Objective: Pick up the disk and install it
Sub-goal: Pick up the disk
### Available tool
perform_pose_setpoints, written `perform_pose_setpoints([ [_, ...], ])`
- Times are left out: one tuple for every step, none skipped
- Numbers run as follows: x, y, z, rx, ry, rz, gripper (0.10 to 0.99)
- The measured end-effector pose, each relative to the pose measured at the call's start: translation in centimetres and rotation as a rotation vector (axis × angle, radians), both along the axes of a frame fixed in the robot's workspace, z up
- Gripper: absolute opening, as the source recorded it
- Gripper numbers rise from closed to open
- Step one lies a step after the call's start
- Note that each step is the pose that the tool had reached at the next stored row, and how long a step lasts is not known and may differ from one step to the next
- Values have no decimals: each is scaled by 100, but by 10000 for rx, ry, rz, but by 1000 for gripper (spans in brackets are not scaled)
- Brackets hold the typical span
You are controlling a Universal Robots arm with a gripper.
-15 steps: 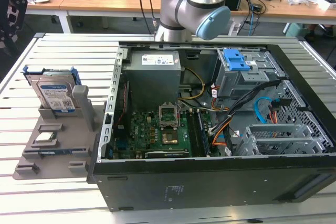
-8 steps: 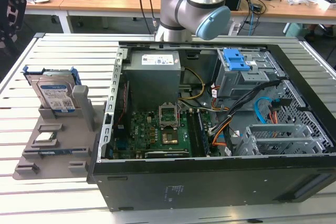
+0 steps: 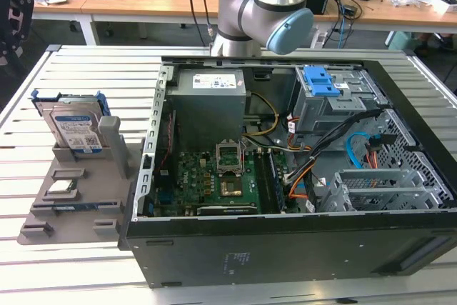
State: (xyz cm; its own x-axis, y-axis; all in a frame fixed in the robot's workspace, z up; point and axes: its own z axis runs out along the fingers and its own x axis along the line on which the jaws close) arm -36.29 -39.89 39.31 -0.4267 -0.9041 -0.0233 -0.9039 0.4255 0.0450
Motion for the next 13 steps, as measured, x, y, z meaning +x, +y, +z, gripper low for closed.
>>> perform_pose_setpoints([
  [0, 0, 0, 0, 1, 30, 106],
  [0, 0, 0, 0, 1, 55, 106],
  [0, 0, 0, -1, 0, 101, 106],
  [0, 0, 0, -1, 1, 162, 106],
  [0, 0, 0, 0, 0, 301, 106],
  [1, 0, -1, 1, -1, 471, 106],
  [0, 0, 0, 0, 1, 663, 106],
  [0, 0, -1, 0, 0, 854, 106],
  [1, 0, 0, 0, 1, 1116, 106],
  [1, 0, -1, 0, 1, 1296, 106],
  [0, 0, 0, -1, 1, 1502, 106],
  [0, 0, -1, 0, 0, 1693, 106],
  [0, 0, -1, 0, 1, 1949, 106],
])
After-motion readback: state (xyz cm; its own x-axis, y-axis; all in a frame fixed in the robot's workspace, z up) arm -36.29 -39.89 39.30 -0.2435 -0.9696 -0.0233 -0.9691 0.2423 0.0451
